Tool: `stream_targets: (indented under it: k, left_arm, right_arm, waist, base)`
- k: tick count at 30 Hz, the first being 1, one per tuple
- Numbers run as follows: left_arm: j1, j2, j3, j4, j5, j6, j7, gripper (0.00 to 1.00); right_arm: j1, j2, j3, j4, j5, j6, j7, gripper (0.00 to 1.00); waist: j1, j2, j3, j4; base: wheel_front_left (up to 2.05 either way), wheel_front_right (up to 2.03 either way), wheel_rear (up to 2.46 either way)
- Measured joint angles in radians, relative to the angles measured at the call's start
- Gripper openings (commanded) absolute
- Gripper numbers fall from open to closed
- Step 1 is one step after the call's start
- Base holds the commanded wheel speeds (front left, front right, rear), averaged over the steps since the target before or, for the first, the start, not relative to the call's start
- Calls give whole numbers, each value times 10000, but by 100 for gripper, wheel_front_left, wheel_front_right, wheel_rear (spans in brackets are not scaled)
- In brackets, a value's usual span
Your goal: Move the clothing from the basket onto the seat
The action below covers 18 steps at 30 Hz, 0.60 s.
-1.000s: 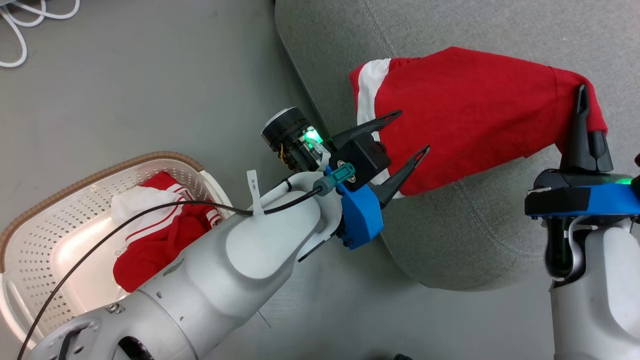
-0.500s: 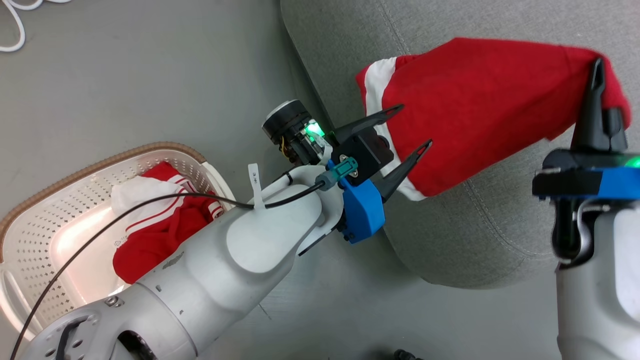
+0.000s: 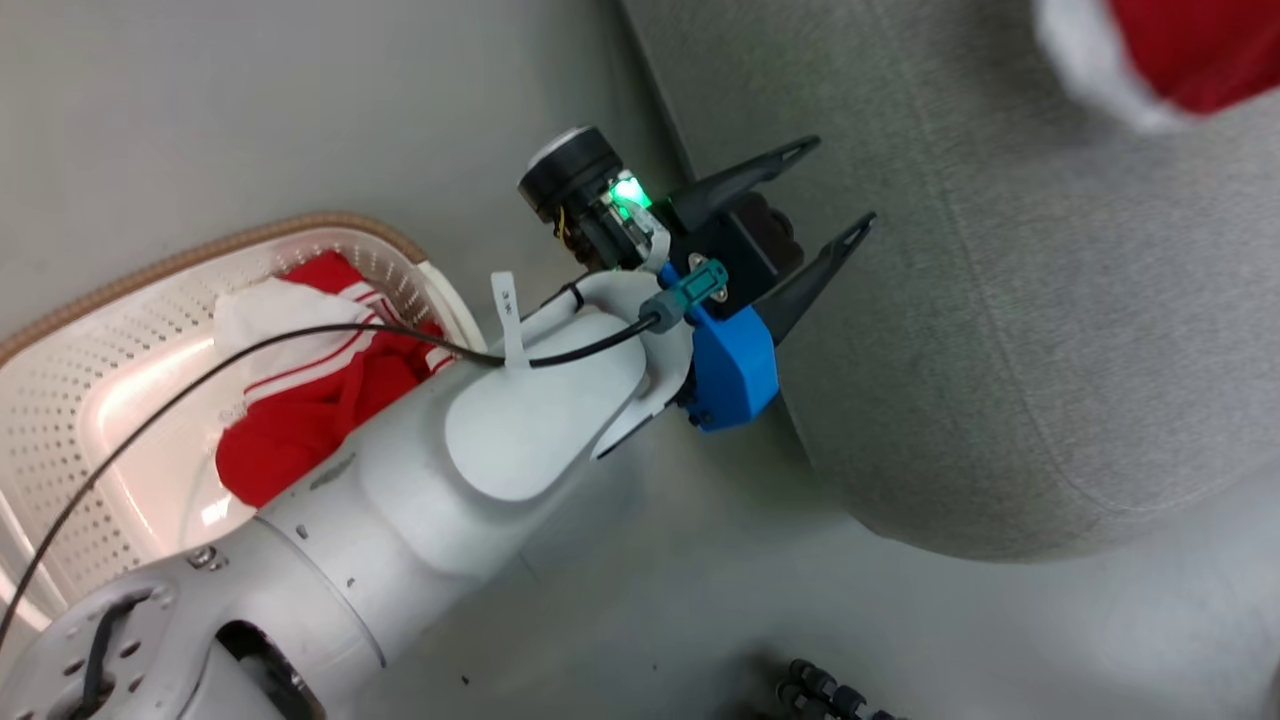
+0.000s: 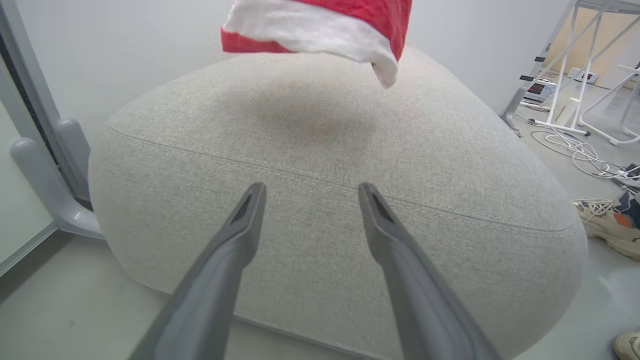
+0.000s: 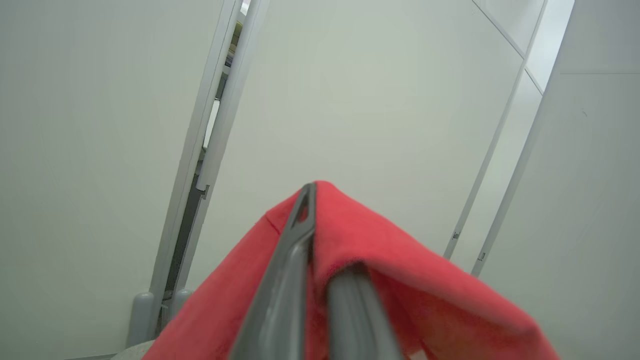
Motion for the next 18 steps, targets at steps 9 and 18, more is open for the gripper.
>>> stream_targets:
  k: [9,18]
  left_arm:
    - [-807,316,-31,-353,276,88,376,100]
    - [-1419,439,-50,-828,520,188,550,100]
  right_arm:
    - [-1489,-2023,-1501,1139,359,0,0,0]
    - [-1592,-2867,-2454,2892,355,2,0,0]
  waist:
    - [1,1,1360,276]
    - [1,1,2613,640]
  base:
    - [0,0,0]
    - [0,0,0]
